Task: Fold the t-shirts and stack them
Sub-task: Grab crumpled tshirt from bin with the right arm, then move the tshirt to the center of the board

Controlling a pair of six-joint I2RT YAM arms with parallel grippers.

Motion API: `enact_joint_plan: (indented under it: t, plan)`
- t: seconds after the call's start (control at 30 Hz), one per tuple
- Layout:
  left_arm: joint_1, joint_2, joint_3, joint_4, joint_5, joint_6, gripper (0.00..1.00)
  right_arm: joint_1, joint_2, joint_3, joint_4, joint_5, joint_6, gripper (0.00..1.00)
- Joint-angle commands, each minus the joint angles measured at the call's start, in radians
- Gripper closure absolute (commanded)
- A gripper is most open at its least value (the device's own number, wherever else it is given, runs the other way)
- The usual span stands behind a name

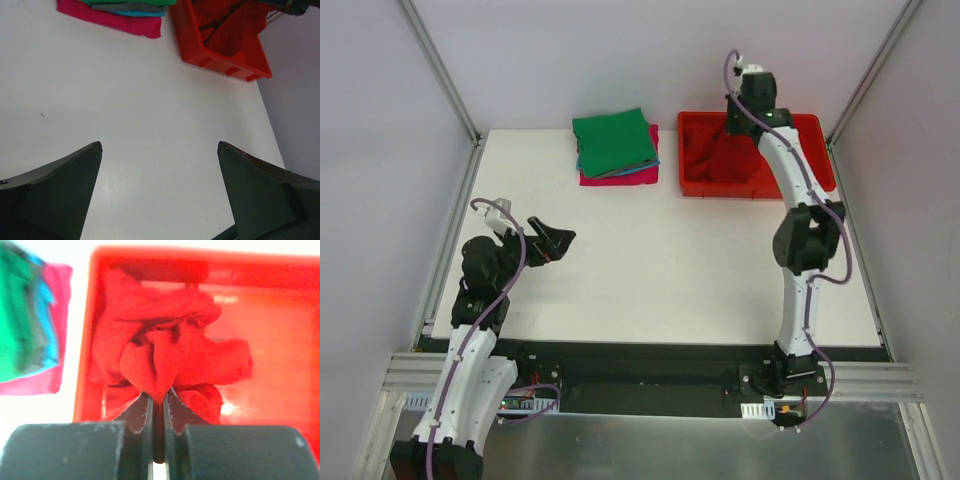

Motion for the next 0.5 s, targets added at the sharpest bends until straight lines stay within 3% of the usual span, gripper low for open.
enact_joint_plan:
  t: [0.0, 0.2, 0.47]
  plan:
    - [0.006, -0.112, -0.026, 0.047, 0.078, -0.037, 0.01, 0.038, -0.448, -0.029, 0.137, -0.101, 0.012, 0.99]
    - [0.006, -0.229, -0.045, 0.036, 0.110, -0.081, 0.01, 0.101, -0.701, -0.105, 0.178, -0.343, 0.173, 0.99]
    - [0.005, -0.244, -0.034, 0.012, 0.146, -0.121, 0.01, 0.271, -0.872, -0.184, 0.240, -0.442, 0.225, 0.99]
